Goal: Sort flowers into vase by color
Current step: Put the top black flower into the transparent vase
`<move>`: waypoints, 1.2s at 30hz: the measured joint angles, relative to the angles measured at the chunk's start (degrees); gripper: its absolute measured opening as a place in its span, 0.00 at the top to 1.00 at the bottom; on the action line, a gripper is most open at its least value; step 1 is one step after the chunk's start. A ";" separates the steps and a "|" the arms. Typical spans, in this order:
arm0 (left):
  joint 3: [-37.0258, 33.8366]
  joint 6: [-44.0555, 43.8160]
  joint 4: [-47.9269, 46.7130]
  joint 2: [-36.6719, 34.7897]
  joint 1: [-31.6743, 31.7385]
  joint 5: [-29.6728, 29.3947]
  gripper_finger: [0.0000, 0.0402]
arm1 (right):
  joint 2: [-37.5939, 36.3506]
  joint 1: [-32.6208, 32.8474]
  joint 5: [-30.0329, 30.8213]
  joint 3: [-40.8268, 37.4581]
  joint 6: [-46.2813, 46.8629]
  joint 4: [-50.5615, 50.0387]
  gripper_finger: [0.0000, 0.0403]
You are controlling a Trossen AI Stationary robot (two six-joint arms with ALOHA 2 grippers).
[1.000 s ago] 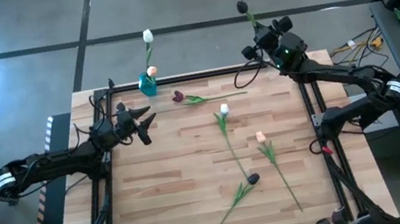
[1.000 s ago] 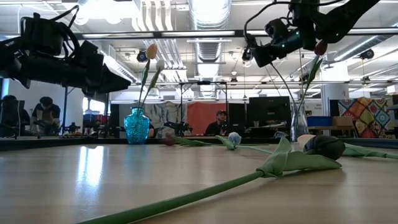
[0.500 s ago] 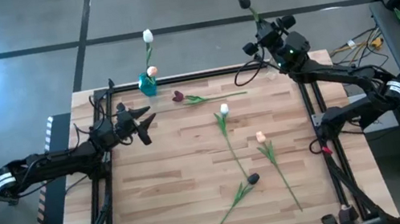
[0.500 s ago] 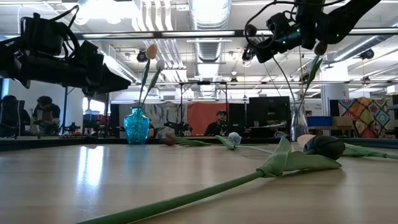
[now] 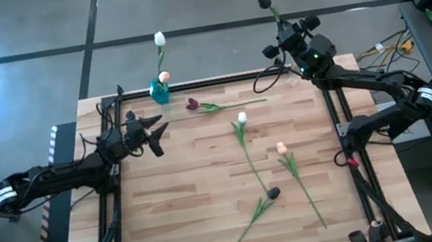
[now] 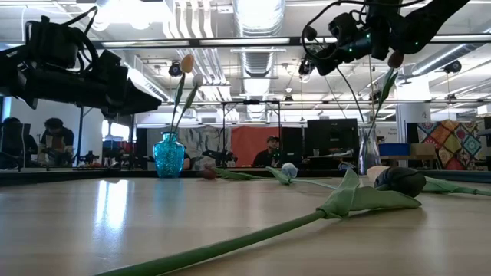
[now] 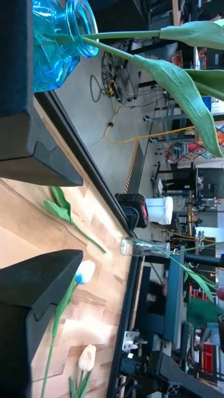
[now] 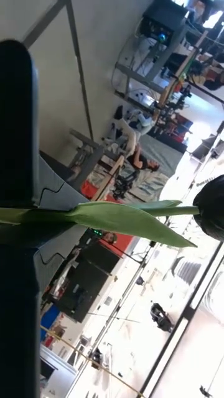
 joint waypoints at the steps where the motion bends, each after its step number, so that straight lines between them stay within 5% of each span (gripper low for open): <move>1: 0.00 0.00 -0.02 0.00 0.00 0.00 0.60 | 0.00 0.00 0.00 0.00 -0.02 0.23 0.97; 22: 0.00 0.00 -0.52 0.00 -0.02 0.02 0.60 | 6.11 -0.36 3.87 -0.09 1.72 0.24 0.96; 27: 0.00 0.00 -0.52 0.00 0.00 0.02 0.60 | 6.59 -0.37 10.78 -0.09 2.06 -0.69 0.91; 36: 0.00 0.00 -0.48 -0.02 0.00 0.02 0.60 | 5.55 -0.35 11.19 -0.09 7.06 -7.39 0.81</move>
